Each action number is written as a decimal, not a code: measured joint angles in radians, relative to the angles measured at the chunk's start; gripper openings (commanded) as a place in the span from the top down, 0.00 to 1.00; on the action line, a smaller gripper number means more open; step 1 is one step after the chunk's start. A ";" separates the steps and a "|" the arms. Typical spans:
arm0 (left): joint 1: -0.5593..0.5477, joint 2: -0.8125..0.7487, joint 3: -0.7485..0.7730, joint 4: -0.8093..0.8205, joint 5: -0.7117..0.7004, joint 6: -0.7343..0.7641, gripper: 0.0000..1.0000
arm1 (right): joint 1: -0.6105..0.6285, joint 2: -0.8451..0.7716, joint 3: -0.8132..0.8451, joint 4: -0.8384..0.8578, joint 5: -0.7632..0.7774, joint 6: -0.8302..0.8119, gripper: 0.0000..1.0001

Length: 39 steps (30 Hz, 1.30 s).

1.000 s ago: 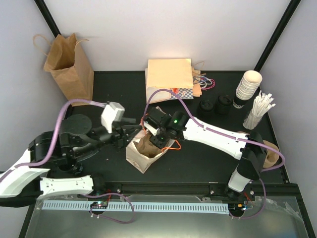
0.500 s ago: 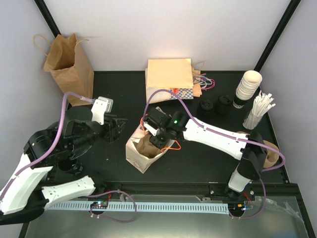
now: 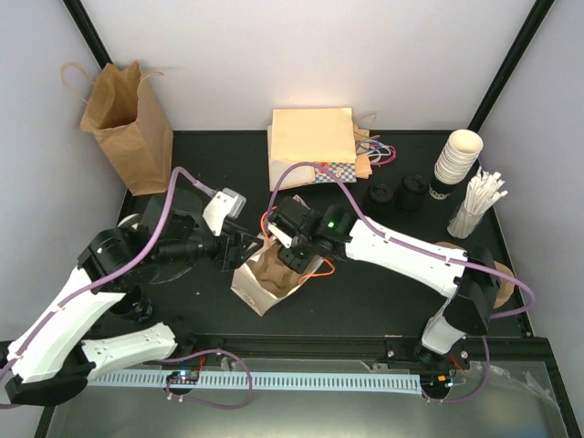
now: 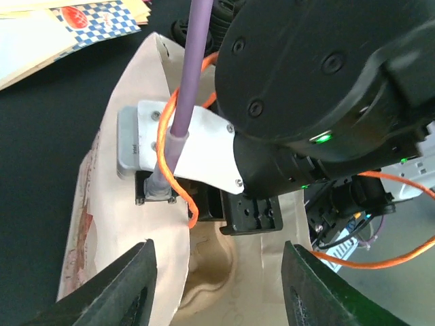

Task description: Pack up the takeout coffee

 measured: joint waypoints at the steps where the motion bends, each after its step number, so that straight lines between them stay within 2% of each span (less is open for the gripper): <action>1: 0.000 0.001 -0.013 0.010 0.010 0.003 0.54 | 0.000 -0.006 0.000 0.000 0.003 0.000 0.69; 4: 0.000 0.008 -0.050 0.044 0.026 0.003 0.64 | 0.000 -0.022 0.000 0.000 0.006 0.000 0.69; 8: 0.014 0.014 -0.082 0.091 0.029 -0.002 0.68 | 0.000 -0.025 0.000 0.000 0.006 0.000 0.69; 13: 0.084 0.014 -0.098 0.147 0.037 -0.014 0.69 | 0.000 -0.025 0.000 0.000 0.006 0.000 0.69; 22: 0.156 0.034 -0.107 0.218 0.111 -0.013 0.73 | 0.000 -0.025 0.000 0.000 0.006 0.000 0.69; 24: 0.162 0.041 -0.108 0.229 0.126 -0.011 0.77 | 0.000 -0.025 0.000 0.000 0.005 -0.001 0.69; 27: 0.171 0.047 -0.108 0.238 0.138 -0.005 0.89 | 0.000 -0.025 0.000 0.000 0.005 -0.002 0.69; 33: 0.182 0.053 -0.108 0.241 0.154 0.006 0.92 | 0.000 -0.025 0.000 0.000 0.006 -0.002 0.69; 36: 0.188 0.053 -0.108 0.241 0.158 0.009 0.98 | 0.000 -0.025 0.000 0.000 0.005 -0.003 0.69; 39: 0.196 0.053 -0.108 0.240 0.160 0.012 0.98 | 0.000 -0.025 0.000 0.000 0.005 -0.003 0.69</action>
